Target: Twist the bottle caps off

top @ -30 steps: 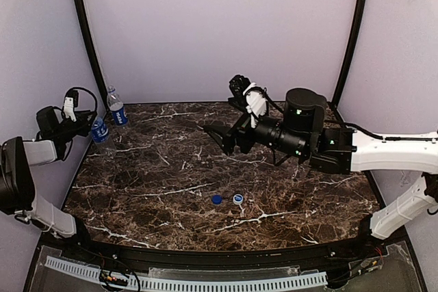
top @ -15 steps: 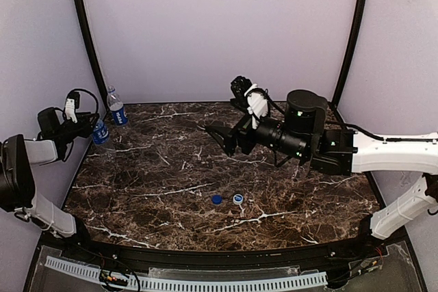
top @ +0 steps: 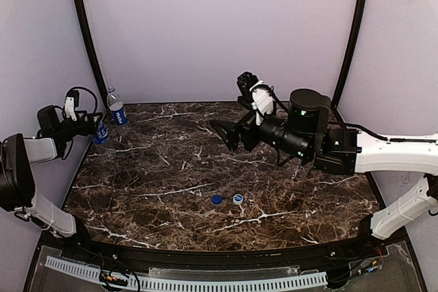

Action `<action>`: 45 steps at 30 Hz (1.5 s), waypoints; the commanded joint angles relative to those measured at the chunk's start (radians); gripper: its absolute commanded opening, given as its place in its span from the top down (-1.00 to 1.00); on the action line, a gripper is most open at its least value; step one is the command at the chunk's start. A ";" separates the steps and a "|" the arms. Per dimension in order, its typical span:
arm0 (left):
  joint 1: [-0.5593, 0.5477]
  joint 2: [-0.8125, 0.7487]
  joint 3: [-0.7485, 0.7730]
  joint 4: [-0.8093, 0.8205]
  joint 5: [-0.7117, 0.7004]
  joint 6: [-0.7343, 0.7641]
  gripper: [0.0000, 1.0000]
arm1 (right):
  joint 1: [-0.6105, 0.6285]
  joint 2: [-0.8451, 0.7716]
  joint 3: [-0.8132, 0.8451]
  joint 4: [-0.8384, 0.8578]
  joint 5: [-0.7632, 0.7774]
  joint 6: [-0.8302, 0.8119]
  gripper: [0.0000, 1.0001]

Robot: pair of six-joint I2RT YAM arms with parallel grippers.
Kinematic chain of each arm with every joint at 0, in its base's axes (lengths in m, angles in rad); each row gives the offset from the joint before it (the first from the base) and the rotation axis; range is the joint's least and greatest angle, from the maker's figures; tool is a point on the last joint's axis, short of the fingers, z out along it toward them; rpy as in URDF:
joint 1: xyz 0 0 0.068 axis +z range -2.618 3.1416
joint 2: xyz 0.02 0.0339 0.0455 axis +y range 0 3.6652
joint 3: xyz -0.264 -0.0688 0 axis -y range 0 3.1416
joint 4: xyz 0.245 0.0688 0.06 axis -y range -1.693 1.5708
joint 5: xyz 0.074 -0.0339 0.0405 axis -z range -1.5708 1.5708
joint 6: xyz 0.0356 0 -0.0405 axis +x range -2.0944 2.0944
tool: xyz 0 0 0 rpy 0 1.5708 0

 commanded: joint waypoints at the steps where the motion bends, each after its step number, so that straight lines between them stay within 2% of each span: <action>1: 0.004 -0.062 0.046 -0.043 -0.038 -0.006 -0.82 | -0.014 -0.042 0.067 -0.129 0.254 0.161 -0.97; 4: 0.004 -0.103 0.077 -0.083 -0.099 -0.012 -0.87 | -0.115 -0.039 0.172 -0.484 0.317 0.312 -0.97; 8: 0.003 -0.143 0.190 -0.281 -0.207 -0.028 -0.87 | -0.249 -0.030 0.319 -0.949 0.354 0.426 -0.97; 10: 0.001 -0.169 0.234 -0.338 -0.207 -0.033 -0.87 | -0.312 -0.035 0.352 -1.102 0.343 0.457 -0.97; 12: -0.005 -0.197 0.266 -0.384 -0.182 -0.042 -0.87 | -0.384 -0.042 0.361 -1.185 0.300 0.455 -0.97; 17: -0.071 -0.222 0.377 -0.599 -0.091 -0.004 -0.86 | -0.552 -0.012 0.351 -1.223 0.125 0.400 -0.96; 20: -0.151 -0.231 0.420 -0.767 -0.014 0.078 -0.84 | -0.607 0.036 0.353 -1.226 0.073 0.370 -0.85; 23: -0.184 -0.245 0.443 -0.883 0.064 0.125 -0.83 | -0.639 0.102 0.376 -1.246 0.029 0.347 -0.70; 27: -0.190 -0.256 0.451 -0.934 0.115 0.125 -0.82 | -0.656 0.149 0.397 -1.264 -0.020 0.350 -0.49; 32: -0.191 -0.253 0.447 -0.944 0.121 0.126 -0.82 | -0.656 0.180 0.405 -1.329 0.019 0.379 -0.41; 37: -0.191 -0.251 0.448 -0.944 0.122 0.125 -0.81 | -0.656 0.182 0.380 -1.331 -0.015 0.380 -0.13; 45: -0.193 -0.259 0.444 -0.952 0.129 0.131 -0.81 | -0.656 0.198 0.379 -1.305 -0.039 0.367 0.05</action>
